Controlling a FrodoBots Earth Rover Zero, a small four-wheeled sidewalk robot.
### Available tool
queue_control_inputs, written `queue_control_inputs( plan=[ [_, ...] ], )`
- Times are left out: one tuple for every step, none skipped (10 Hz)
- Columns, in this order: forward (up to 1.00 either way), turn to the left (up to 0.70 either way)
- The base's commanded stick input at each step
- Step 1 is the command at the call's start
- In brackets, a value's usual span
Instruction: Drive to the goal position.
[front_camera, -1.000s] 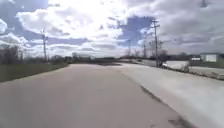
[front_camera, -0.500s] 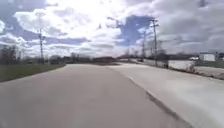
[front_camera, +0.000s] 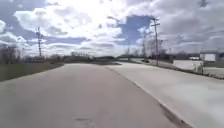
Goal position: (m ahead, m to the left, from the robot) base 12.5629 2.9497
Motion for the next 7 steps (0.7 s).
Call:
queue_control_inputs(
  plan=[
    [1.00,0.00],
    [1.00,0.00],
    [1.00,0.00],
    [1.00,0.00],
    [1.00,0.00],
    [1.00,0.00],
    [1.00,0.00]
  ],
)
